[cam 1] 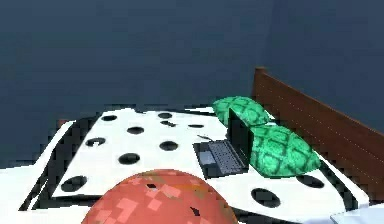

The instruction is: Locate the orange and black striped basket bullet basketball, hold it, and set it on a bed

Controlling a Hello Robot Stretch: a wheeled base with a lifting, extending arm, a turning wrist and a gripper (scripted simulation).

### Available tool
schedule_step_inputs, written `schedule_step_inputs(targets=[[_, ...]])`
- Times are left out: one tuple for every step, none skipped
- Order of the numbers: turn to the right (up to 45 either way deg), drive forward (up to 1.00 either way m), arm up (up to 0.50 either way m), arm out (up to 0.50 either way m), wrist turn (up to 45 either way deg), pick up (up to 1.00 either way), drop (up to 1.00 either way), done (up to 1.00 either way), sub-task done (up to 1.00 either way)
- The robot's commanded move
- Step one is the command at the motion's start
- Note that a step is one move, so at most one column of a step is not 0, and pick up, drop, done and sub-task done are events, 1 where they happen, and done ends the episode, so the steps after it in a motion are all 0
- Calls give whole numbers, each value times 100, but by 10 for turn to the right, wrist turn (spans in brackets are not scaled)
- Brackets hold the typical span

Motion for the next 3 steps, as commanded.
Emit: schedule_step_inputs(targets=[[450, 0, 0, 0, 0, 0, 0, 0, 0], [450, 0, 0, 0, 0, 0, 0, 0, 0], [450, 0, 0, 0, 0, 0, 0, 0, 0]])
